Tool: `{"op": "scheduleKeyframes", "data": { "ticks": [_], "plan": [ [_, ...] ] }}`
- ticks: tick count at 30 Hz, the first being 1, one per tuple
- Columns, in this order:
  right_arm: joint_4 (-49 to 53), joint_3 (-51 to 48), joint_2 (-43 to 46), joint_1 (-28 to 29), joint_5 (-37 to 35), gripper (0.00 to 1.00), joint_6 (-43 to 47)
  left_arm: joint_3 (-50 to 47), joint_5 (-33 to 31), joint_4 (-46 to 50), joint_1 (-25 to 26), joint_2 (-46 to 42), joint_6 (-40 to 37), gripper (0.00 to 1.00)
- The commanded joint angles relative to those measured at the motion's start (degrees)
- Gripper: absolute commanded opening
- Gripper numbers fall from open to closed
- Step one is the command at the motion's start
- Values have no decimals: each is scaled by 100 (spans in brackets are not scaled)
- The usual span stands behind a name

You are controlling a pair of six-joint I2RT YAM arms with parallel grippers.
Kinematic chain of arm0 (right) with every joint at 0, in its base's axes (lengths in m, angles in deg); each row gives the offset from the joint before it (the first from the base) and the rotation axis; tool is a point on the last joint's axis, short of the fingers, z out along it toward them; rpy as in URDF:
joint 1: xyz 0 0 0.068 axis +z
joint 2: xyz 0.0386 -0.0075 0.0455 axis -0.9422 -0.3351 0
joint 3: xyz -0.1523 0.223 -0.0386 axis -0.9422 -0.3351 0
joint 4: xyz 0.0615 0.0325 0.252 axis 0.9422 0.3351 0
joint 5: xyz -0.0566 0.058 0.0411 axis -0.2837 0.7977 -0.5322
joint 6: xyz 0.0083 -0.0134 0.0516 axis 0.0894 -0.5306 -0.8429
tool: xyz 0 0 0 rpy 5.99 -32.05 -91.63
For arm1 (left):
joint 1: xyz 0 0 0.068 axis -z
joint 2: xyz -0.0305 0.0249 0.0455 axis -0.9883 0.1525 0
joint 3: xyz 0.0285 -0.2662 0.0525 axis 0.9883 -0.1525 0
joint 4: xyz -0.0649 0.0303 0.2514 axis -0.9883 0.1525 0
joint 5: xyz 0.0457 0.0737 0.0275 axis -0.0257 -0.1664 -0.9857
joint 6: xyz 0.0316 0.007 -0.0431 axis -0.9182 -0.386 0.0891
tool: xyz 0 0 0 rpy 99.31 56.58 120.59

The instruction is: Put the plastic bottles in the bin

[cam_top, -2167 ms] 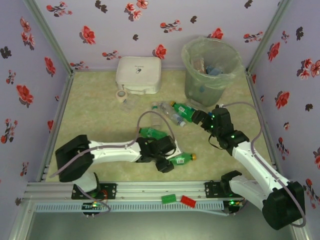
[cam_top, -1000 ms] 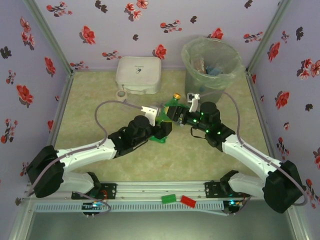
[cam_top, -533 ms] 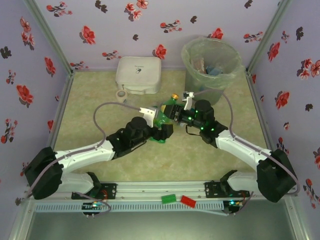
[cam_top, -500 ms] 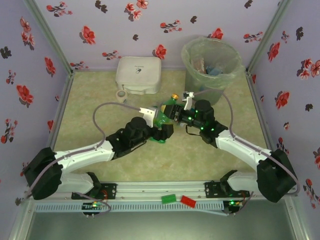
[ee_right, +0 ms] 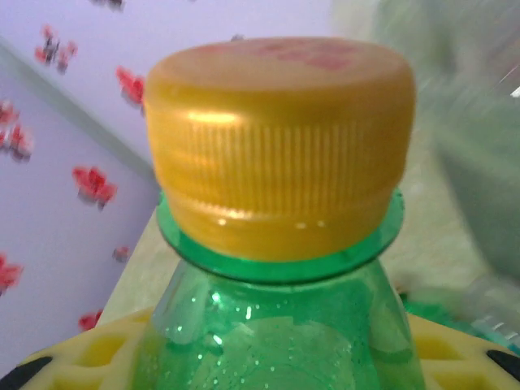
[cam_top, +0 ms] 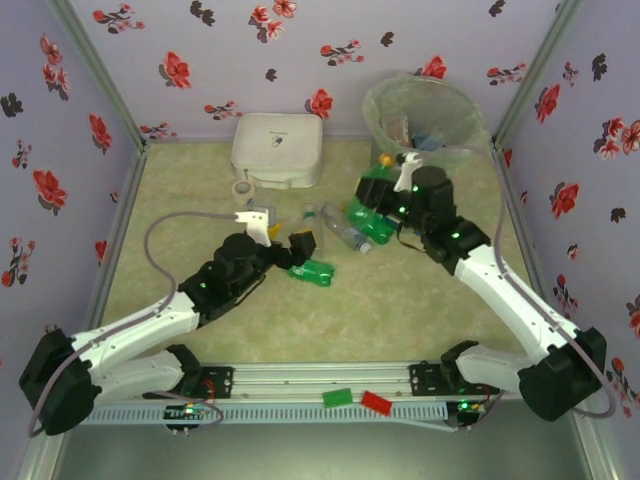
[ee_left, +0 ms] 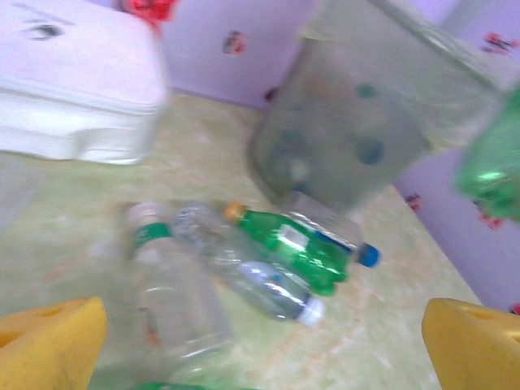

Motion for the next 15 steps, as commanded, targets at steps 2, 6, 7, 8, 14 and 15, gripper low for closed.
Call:
{"op": "scheduleKeyframes", "data": {
  "ticks": [2,6,7,8,14,15],
  "plan": [
    [366,856,-4,-574,-469,44,407,-393,-357,611,-439,-430,644,100],
    [70,1431,-365,-1037,-827,44,392,-788,-365,755,-696,-793,960,100],
    [-82,1532,-493,-1101,-973,43,397,-881,-364,752,-712,-851,1062,100],
    [-189,1630,-620,-1153,-1040,43,392,-941,-352,738,-731,-891,1143,100],
    [-148,2475,-1661,-1470,-1142,44,197,-1093,-164,717,-731,-929,1384,100],
    [-27,2616,-1849,-1499,-1112,44,180,-1102,-161,720,-731,-933,1394,100]
  ]
}}
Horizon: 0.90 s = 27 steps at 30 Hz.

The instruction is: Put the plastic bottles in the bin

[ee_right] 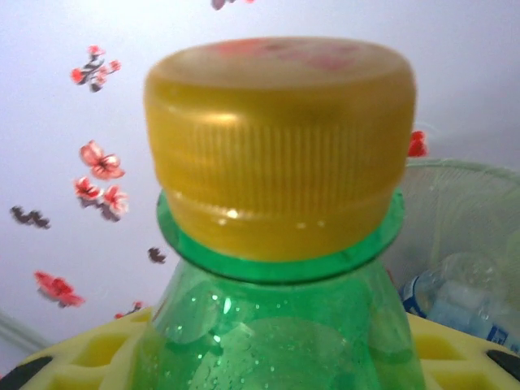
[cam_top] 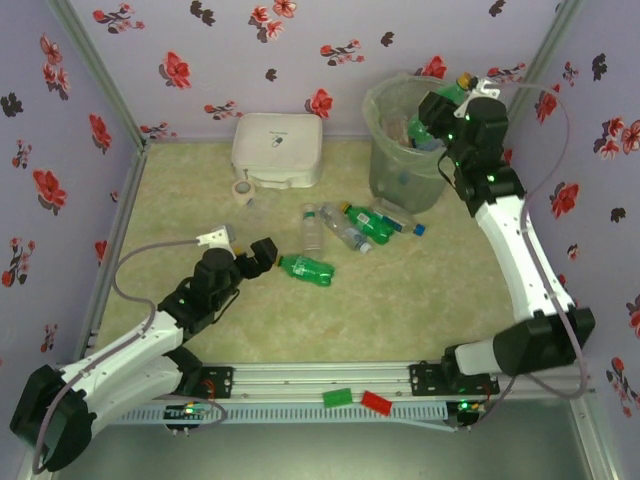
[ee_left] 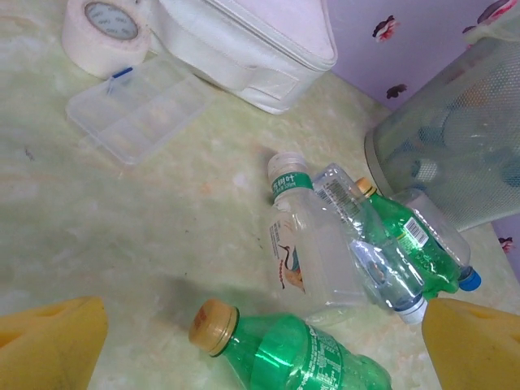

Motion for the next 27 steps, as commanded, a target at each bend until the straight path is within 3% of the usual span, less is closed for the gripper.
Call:
{"op": "scheduleKeyframes", "data": {
  "ticks": [1,10,16,22,24,27],
  "plan": [
    [217,464,-502,-108,-130,45,-74,-38,25,64,-33,-105,206,100],
    [78,819,-1478,-134,568,50,-749,57,287,-32,-32,-28,113,100],
    [371,1228,-1906,-160,616,62,-833,51,403,116,-31,-84,82,100],
    [460,1394,-1949,-213,605,64,-770,14,401,91,-32,-56,12,100],
    [536,1474,-1943,-231,598,70,-737,98,402,115,-32,-13,-81,100],
    [770,1604,-1867,-248,487,86,-570,274,402,234,-33,67,-246,100]
  ]
}}
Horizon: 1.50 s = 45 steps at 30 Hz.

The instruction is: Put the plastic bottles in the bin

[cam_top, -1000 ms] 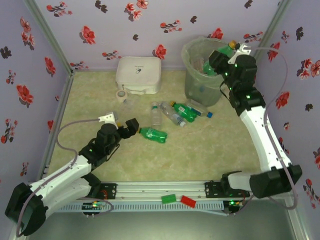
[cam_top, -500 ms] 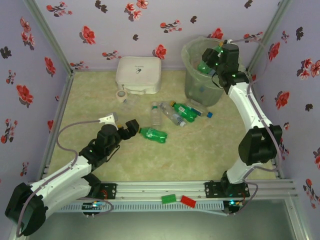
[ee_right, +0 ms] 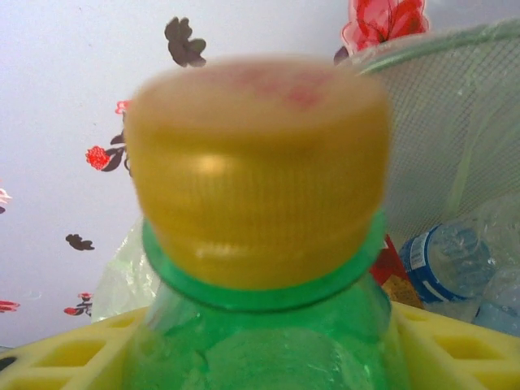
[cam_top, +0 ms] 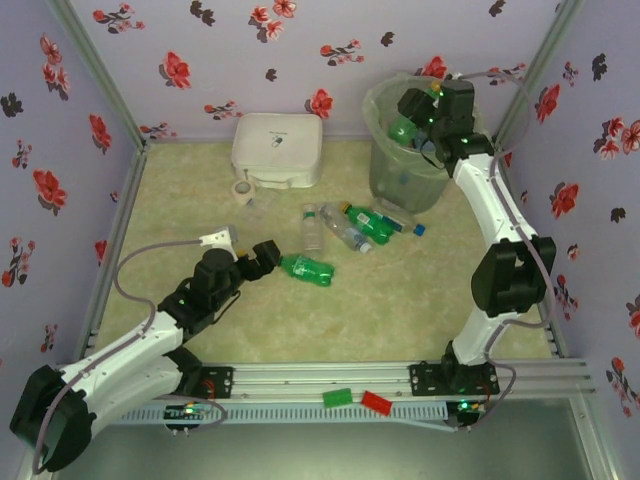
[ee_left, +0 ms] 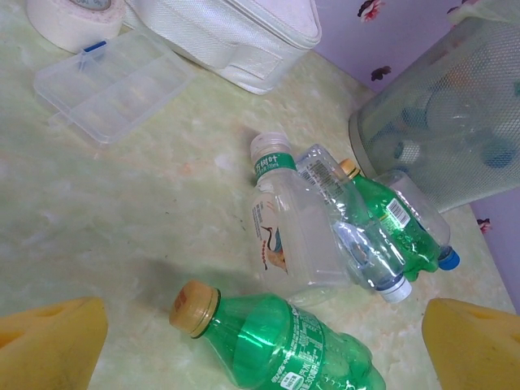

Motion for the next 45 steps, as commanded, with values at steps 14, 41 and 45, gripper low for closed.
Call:
{"op": "scheduleKeyframes", "data": {
  "ticks": [14,41,45],
  "plan": [
    [809,-33,1366,-41,-30,100,869,410,131,72,-124,414,-278,100],
    [1453,-3187,1485,2197,255,100,1959,310,869,-86,-1476,594,-61,100],
    [2170,-2284,448,2431,285,100,2639,249,905,-145,-1500,684,63,100]
  ]
}}
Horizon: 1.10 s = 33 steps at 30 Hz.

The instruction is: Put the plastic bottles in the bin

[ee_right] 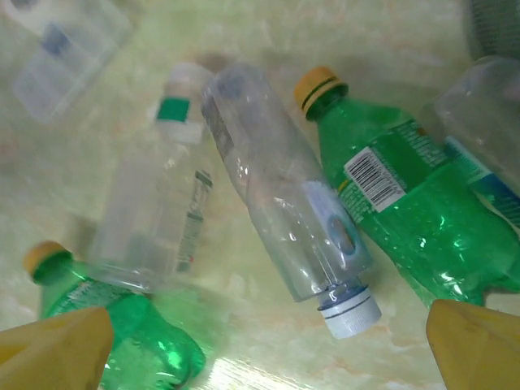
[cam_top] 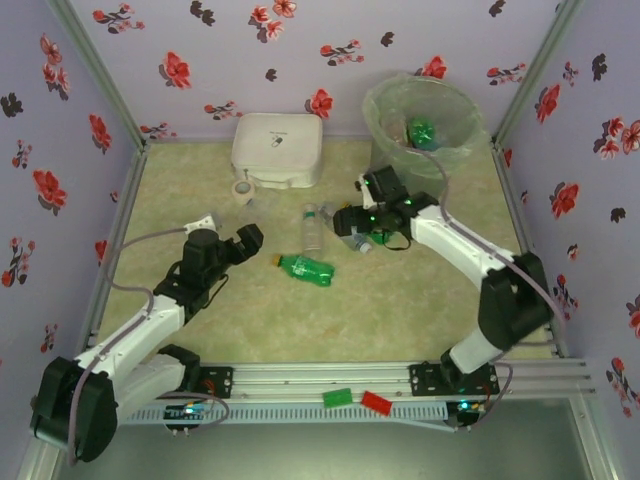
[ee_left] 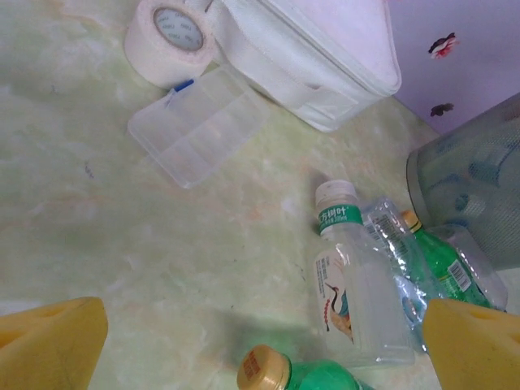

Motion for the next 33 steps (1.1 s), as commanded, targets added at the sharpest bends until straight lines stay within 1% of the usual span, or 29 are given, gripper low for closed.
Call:
{"op": "scheduleKeyframes", "data": {
  "ticks": [1,4,5,6,8,9,13,15,18,24,33],
  "plan": [
    [773,850,-702,240,-263,100,892,-81,120,-160,-45,25,170,100],
    [1152,1403,-1353,444,-802,97,1409,-99,139,-148,-59,-5,193,100],
    [1271,1557,-1545,482,-983,95,1523,-99,137,-137,-59,-22,185,100],
    [1433,1709,-1740,525,-1165,90,1647,-106,140,-114,-57,-37,176,100],
    [1719,1990,-2050,568,-1358,84,1804,-115,138,-67,-76,-70,159,100],
    [1808,2067,-2159,584,-1407,84,1856,-125,138,-56,-72,-72,168,100],
    [1842,2034,-2320,687,-1623,83,1966,-144,131,-73,-84,-65,174,100],
    [1812,1951,-2329,725,-1712,79,2014,-119,138,-75,-86,-49,147,100],
    [1795,1876,-2376,725,-1712,77,2062,-74,136,-82,-84,-4,114,100],
    [1818,1898,-2704,755,-1863,69,2199,-9,192,-144,-87,125,146,100],
    [1698,1950,-2952,848,-1968,66,2287,-29,231,-117,-84,54,186,100]
  ]
}}
